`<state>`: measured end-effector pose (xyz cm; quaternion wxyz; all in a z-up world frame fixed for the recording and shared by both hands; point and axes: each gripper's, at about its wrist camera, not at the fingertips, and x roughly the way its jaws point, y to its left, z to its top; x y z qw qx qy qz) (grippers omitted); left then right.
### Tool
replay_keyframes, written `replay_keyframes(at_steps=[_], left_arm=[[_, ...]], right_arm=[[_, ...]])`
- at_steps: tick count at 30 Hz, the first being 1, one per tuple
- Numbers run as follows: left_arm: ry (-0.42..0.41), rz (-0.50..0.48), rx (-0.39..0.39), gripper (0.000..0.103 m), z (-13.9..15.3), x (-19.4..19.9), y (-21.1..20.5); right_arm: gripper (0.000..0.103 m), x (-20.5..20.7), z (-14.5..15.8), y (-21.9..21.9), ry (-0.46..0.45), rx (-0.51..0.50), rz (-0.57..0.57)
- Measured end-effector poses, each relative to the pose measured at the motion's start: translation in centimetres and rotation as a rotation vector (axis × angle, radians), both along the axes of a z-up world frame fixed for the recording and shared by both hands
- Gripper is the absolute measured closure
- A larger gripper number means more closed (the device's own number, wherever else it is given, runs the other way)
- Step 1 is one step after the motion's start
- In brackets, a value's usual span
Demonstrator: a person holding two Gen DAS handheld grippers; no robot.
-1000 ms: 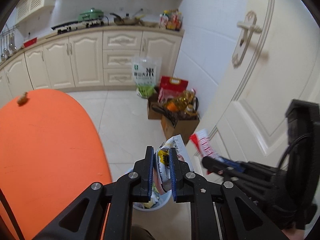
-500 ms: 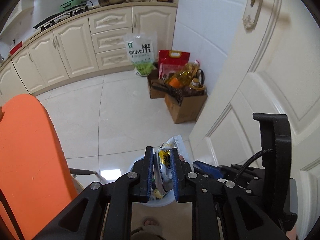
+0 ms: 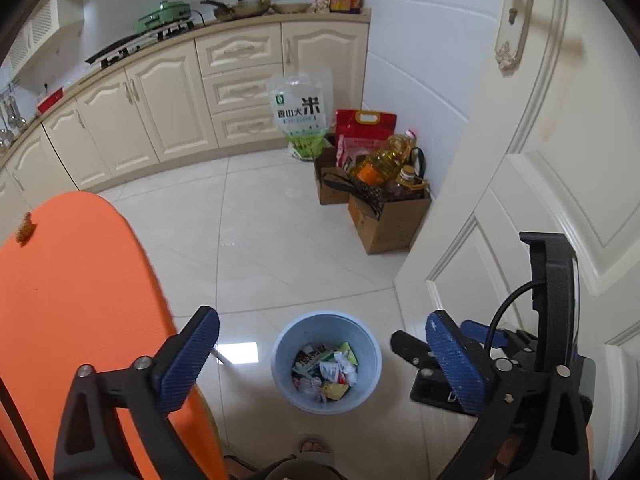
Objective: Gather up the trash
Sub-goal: 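Carry both wrappers to the blue bin and open both tools over it, then move both open tools back over the orange table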
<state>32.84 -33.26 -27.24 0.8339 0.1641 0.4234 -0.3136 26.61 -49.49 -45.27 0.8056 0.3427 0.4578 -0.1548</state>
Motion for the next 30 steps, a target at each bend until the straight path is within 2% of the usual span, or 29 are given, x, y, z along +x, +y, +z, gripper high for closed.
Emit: replay_keyframes(at_steps=[5, 13, 23, 30], left_arm=[[-0.045, 0.01, -0.042, 0.001, 2.0, -3.4, 3.2], [-0.135, 0.066, -0.134, 0.001, 5.8, -9.1, 12.0], [-0.26, 0.212, -0.241, 0.001, 10.0, -16.5, 24.8], [-0.327, 0.352, -0.288, 0.001, 11.2, -21.6, 33.3]], right_arm=[[0.0, -1.1, 3.1, 0.7, -0.023, -0.05, -0.027], [0.0, -2.6, 11.9, 4.2, -0.131, -0.184, -0.03], [0.0, -2.3, 22.7, 14.3, -0.284, -0.35, 0.065], [0.0, -1.3, 27.8, 23.2, -0.383, -0.427, 0.169]])
